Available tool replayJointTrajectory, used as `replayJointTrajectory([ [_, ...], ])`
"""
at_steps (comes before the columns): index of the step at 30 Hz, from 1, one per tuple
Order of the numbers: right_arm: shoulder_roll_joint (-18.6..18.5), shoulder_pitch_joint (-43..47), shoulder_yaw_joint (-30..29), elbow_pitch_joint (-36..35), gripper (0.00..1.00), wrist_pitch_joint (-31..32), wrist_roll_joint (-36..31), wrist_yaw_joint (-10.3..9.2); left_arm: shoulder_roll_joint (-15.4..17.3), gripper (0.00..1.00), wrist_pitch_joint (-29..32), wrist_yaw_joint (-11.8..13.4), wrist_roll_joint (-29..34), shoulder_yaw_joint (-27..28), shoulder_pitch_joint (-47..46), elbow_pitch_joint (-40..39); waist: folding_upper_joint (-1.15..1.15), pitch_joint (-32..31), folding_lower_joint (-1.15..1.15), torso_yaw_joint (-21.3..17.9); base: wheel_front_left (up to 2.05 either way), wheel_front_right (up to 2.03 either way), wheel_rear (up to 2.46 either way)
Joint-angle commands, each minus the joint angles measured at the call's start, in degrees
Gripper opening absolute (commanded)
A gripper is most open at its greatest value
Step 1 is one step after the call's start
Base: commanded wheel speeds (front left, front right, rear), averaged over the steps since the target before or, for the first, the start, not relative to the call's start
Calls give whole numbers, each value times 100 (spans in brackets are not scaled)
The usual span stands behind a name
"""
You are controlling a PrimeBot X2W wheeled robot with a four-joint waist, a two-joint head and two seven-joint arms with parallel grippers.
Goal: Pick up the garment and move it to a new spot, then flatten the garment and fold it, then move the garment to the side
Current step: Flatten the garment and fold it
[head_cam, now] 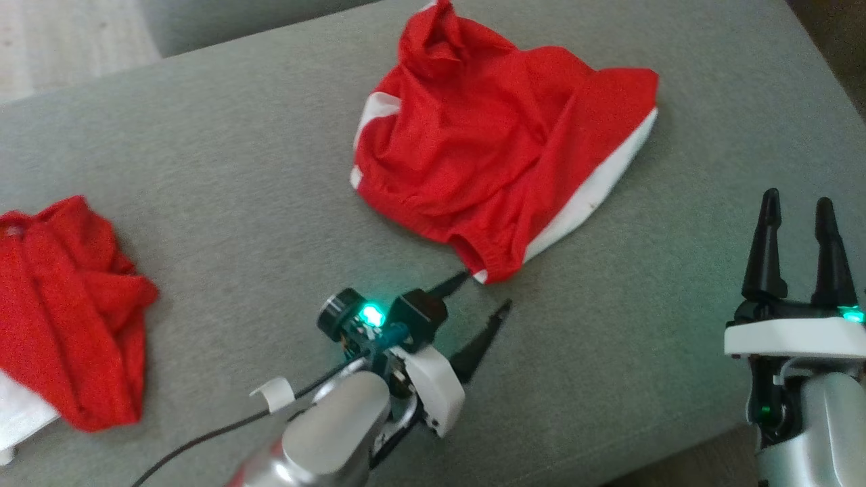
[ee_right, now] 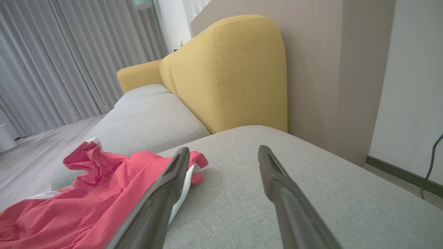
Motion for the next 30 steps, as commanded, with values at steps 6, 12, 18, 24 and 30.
replayJointTrajectory([
  [6, -49, -169, 122, -196, 100, -53, 135, 43, -1, 100, -211, 203, -236, 17, -513, 261, 0, 177, -1, -381, 0, 0, 0],
  [12, -49, -211, 181, -184, 100, -53, 168, 43, -2, 100, -310, 248, -467, -178, -706, 529, 0, 227, -1, -529, 0, 0, 0],
  [18, -49, -199, 181, -238, 100, -53, 197, 43, -2, 0, -459, 287, -667, -384, -850, 654, 0, 239, -1, -561, 0, 0, 0],
  [24, -49, -174, 158, -263, 100, -53, 210, 43, -2, 0, -741, 341, -750, -454, -859, 830, 0, 148, -1, -411, 0, 0, 0],
  [30, -49, -122, 177, -247, 100, -53, 154, 43, 42, 0, -929, 386, -721, -429, -796, 900, 0, -33, -1, -121, 0, 0, 0],
])
